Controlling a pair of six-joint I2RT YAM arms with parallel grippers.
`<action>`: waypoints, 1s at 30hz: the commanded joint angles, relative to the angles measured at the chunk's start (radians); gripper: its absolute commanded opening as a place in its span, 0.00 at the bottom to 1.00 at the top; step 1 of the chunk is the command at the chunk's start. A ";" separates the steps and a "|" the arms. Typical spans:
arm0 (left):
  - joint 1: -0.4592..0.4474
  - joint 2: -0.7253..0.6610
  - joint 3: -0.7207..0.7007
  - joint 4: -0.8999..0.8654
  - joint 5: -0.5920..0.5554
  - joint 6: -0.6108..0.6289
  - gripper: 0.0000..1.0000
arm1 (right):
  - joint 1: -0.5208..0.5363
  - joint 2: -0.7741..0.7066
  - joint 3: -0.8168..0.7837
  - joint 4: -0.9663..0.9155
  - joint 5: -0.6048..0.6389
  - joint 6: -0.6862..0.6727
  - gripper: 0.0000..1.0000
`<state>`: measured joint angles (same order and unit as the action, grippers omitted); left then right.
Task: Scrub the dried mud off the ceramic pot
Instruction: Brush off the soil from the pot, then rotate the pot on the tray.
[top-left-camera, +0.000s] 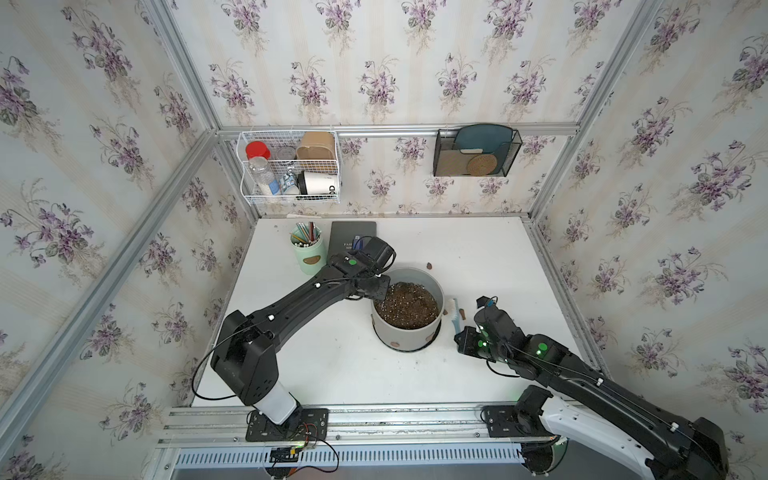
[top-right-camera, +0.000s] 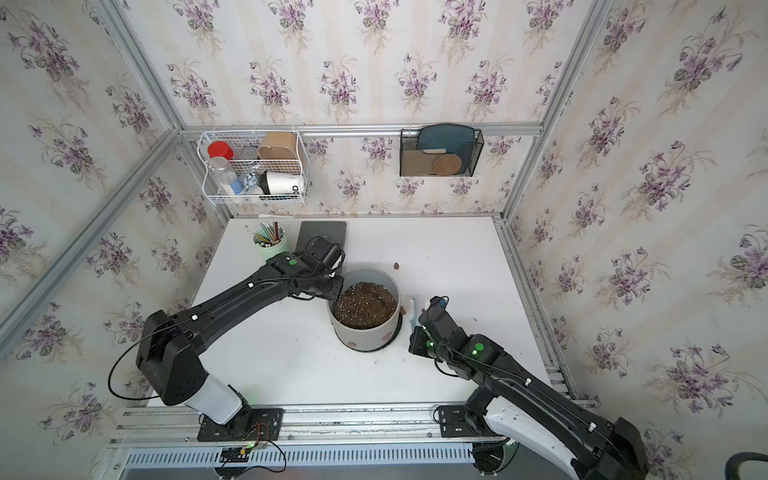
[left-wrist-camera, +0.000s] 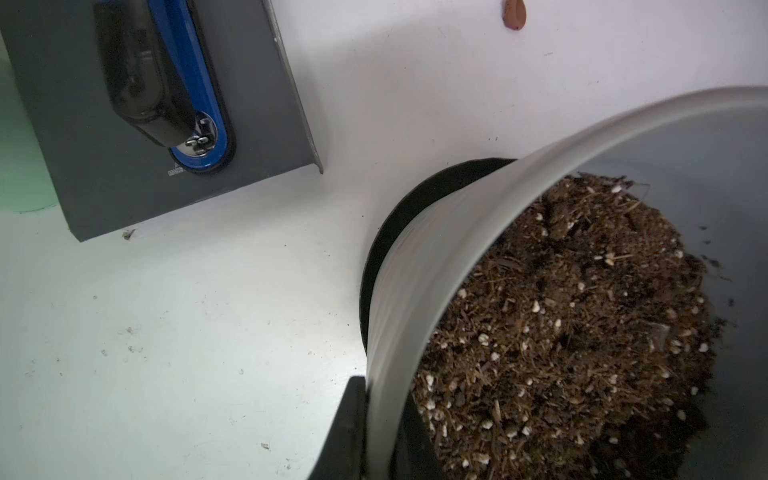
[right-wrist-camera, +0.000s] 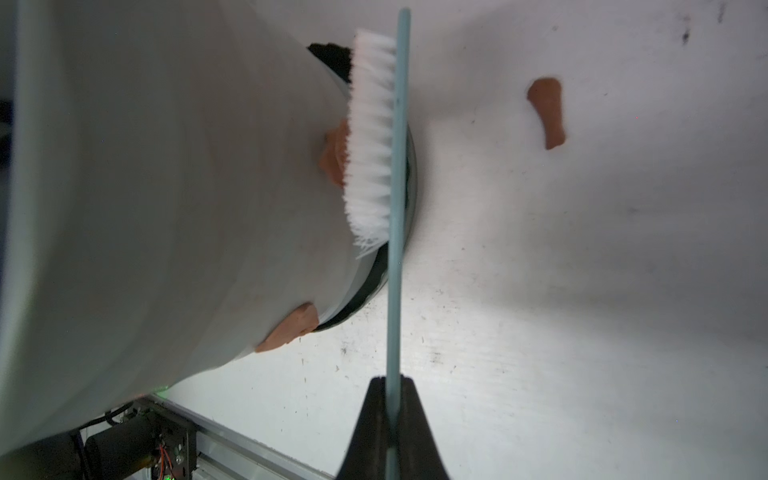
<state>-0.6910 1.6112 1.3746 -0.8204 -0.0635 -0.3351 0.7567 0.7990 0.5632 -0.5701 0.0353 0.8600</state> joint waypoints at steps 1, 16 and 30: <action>-0.002 -0.009 -0.005 -0.015 0.028 -0.025 0.00 | -0.026 -0.001 0.011 -0.041 0.033 -0.036 0.00; 0.001 -0.017 0.007 0.084 0.026 0.033 0.44 | -0.045 -0.016 0.007 -0.025 -0.045 -0.095 0.00; 0.005 0.157 0.167 0.093 0.041 0.158 0.41 | -0.044 -0.066 -0.048 0.001 -0.087 -0.046 0.00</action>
<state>-0.6868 1.7634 1.5364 -0.7452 -0.0353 -0.1974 0.7113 0.7338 0.5194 -0.5964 -0.0422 0.7948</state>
